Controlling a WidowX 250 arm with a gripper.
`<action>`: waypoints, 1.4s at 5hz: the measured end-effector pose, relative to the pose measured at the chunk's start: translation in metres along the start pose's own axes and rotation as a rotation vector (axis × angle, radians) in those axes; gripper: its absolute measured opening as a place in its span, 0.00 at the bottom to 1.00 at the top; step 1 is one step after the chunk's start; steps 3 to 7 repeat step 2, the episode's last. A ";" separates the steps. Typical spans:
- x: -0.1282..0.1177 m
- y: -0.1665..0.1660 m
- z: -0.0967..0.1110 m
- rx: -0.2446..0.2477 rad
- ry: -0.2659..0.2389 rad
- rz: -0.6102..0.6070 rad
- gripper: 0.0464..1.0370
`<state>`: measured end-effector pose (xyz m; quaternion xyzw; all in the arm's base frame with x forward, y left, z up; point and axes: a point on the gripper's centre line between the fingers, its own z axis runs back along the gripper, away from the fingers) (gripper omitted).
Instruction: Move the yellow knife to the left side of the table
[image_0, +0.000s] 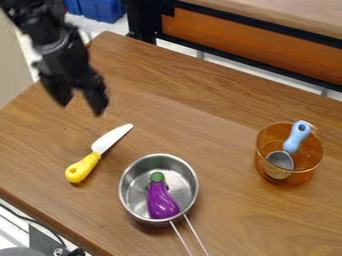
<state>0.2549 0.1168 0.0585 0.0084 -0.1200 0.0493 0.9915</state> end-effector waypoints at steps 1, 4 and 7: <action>0.007 -0.028 -0.006 0.019 -0.013 -0.094 0.96; 0.012 -0.059 -0.011 -0.015 -0.049 -0.119 0.96; 0.012 -0.059 -0.011 -0.015 -0.049 -0.119 0.96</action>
